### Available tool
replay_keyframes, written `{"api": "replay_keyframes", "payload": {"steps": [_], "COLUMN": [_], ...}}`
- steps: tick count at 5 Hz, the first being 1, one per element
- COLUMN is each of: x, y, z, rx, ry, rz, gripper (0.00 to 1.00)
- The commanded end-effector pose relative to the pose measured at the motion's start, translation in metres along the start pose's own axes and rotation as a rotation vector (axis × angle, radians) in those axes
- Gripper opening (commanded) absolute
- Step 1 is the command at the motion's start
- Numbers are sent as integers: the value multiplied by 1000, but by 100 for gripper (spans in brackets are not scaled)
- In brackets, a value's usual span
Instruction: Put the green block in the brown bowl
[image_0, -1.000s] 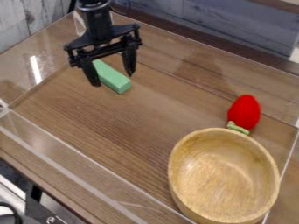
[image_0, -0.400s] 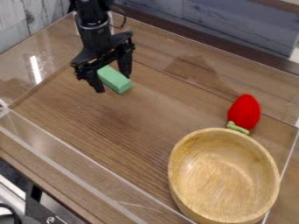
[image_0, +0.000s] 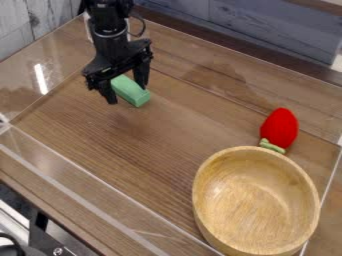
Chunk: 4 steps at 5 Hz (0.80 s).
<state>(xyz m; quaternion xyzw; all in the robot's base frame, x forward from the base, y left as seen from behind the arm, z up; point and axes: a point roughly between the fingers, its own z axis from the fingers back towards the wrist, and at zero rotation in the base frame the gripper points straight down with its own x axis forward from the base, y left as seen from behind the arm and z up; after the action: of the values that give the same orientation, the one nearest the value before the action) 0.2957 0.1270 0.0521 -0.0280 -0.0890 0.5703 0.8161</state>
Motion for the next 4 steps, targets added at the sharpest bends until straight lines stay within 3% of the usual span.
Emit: {"api": "replay_keyframes", "payload": {"steps": [1, 3, 4], "x": [24, 8, 12], "y": [-8, -2, -3], "z": [18, 10, 10], "rx": [-20, 25, 46], "ry": [-44, -69, -66], "rz": [-72, -54, -35], "gripper": [100, 100, 100]}}
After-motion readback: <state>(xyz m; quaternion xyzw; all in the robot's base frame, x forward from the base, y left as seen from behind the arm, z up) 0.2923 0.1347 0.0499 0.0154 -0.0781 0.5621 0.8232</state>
